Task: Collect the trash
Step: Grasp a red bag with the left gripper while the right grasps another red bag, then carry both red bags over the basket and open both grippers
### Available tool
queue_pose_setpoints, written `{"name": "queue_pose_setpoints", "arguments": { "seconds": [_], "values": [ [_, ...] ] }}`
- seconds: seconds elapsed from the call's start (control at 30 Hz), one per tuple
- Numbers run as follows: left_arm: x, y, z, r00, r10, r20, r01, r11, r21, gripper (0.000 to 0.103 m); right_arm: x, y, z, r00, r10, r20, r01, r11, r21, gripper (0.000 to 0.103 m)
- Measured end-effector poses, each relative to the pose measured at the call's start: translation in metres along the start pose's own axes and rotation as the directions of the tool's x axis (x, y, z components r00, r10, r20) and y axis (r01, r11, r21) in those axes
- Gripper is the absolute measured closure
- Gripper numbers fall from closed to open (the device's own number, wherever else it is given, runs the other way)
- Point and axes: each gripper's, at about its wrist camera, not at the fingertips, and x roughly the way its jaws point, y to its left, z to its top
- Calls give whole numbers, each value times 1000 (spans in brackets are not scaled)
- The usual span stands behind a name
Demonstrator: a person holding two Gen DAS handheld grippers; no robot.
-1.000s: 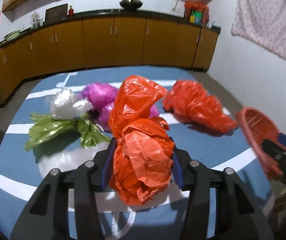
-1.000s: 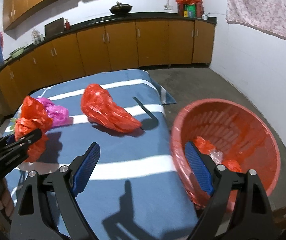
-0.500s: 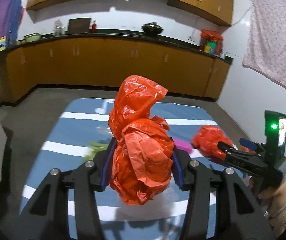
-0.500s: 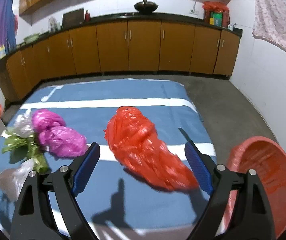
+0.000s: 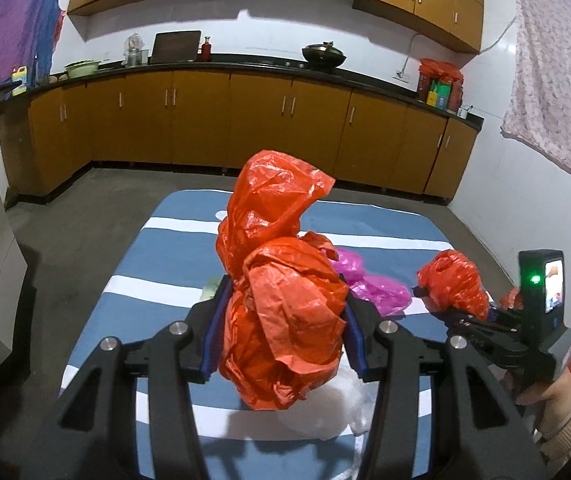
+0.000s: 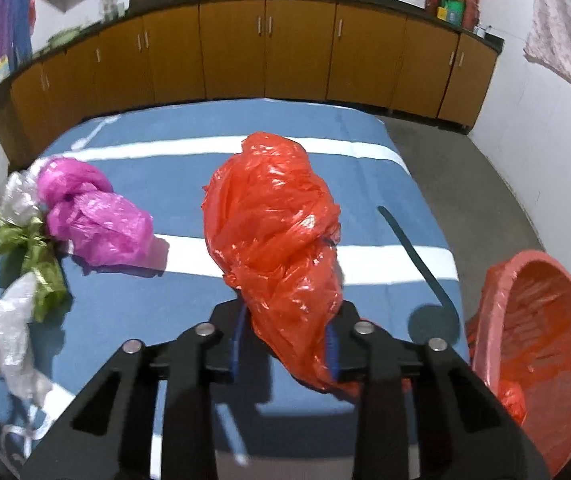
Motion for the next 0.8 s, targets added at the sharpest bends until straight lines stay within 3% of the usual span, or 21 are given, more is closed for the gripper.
{"name": "queue_pose_setpoints", "arguments": {
  "seconds": [0.4,0.8],
  "values": [
    [-12,-36,-8,997,-79,-5,79,996,50,54,-85,-30,-22,993,8,119,-19,995,97,74],
    [-26,-78,-19,989,-145,-17,146,983,115,54,-142,-58,-47,974,-109,199,85,988,126,74]
  ]
}}
